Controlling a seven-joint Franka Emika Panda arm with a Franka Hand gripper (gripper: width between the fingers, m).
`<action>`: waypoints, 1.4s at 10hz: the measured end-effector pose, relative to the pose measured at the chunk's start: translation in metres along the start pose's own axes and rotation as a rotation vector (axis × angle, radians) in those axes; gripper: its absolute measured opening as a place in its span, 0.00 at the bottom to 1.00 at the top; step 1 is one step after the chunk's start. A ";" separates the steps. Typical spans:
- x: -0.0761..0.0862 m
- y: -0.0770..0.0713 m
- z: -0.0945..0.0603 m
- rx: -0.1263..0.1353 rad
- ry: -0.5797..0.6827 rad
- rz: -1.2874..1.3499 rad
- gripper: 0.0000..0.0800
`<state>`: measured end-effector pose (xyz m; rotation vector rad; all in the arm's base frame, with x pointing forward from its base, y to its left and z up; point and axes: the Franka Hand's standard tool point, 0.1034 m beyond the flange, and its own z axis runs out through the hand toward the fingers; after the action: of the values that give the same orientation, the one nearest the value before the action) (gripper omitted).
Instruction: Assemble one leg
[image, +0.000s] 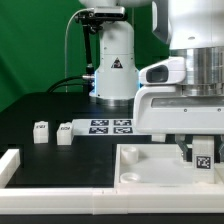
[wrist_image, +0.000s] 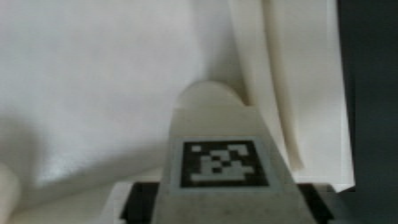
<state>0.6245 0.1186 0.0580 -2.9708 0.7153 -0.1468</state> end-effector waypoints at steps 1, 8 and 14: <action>-0.001 0.000 0.001 0.007 -0.005 0.162 0.36; -0.002 0.000 0.001 0.010 0.004 0.655 0.45; -0.006 -0.004 0.001 0.005 0.007 0.158 0.81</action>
Offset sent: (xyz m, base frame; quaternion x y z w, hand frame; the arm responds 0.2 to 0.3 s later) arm -0.0037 0.0036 -0.0011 -0.0225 0.0071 0.3440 0.9387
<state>0.6216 0.1251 0.0567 -2.8953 0.9442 -0.1485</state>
